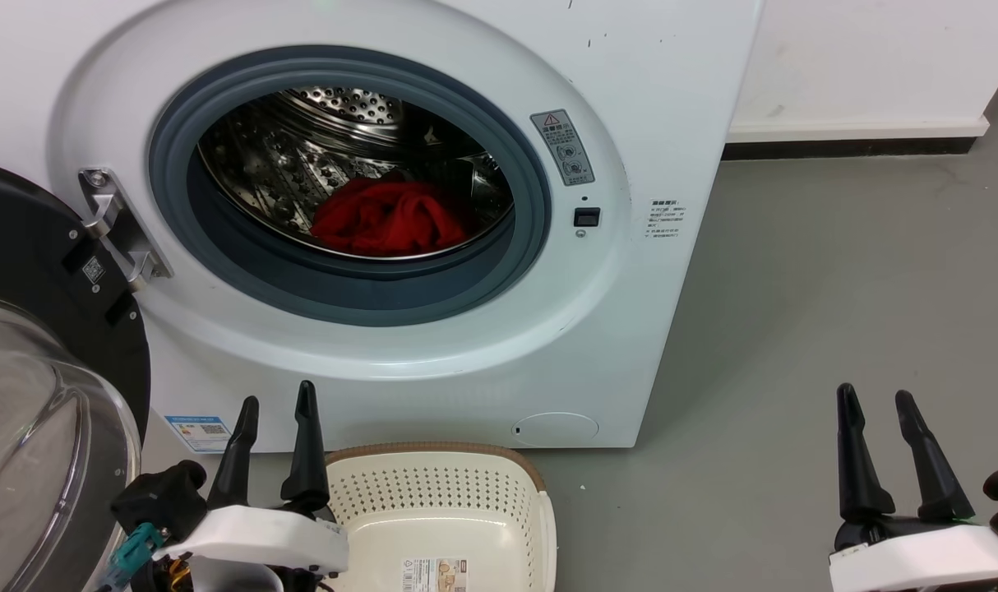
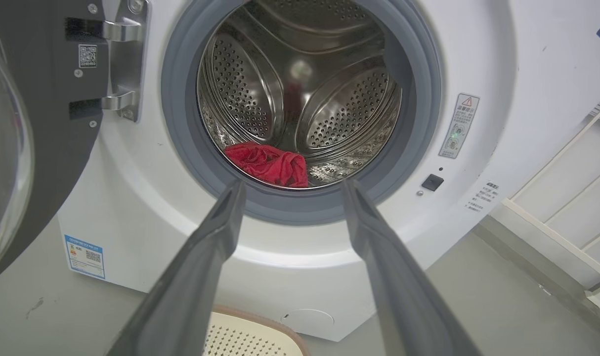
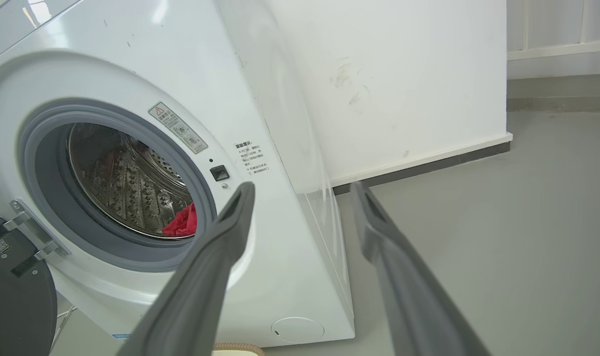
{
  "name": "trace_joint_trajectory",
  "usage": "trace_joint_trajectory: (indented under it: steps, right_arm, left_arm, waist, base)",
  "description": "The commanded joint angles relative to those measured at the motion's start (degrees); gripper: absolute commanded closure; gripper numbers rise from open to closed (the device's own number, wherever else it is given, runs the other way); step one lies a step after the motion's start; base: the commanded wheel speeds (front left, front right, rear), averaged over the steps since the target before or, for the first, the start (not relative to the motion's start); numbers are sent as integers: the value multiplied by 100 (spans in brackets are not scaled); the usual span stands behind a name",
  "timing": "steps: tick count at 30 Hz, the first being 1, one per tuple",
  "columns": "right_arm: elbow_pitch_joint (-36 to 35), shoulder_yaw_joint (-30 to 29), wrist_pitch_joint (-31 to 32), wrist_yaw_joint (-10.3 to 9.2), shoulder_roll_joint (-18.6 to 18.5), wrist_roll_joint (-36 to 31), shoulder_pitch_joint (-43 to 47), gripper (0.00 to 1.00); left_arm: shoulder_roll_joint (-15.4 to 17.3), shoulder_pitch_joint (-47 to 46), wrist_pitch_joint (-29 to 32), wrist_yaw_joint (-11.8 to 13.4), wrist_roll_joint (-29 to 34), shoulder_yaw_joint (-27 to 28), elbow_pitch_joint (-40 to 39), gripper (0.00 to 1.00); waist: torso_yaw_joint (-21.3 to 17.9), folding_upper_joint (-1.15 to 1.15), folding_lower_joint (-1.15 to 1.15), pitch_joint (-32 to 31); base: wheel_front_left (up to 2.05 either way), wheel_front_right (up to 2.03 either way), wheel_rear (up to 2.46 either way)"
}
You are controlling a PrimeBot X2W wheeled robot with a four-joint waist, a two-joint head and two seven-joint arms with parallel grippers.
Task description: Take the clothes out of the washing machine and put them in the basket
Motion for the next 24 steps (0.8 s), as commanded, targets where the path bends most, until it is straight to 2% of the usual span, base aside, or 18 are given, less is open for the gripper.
trace_joint_trajectory:
  steps: [1, 24]
  right_arm:
    - [-100, -1, -50, 0, -24, -144, 32, 0]
    - [-396, 32, -347, 0, -24, -1273, 265, 0]
  left_arm:
    - [6, -10, -52, 29, 129, -20, -77, 0]
    - [6, 153, -349, 109, 1248, -127, -174, 0]
  waist:
    - [1, 0, 0, 0]
    - [-10, 0, 0, 25]
  base:
    - [0, 0, 0]
    - [0, 0, 0]
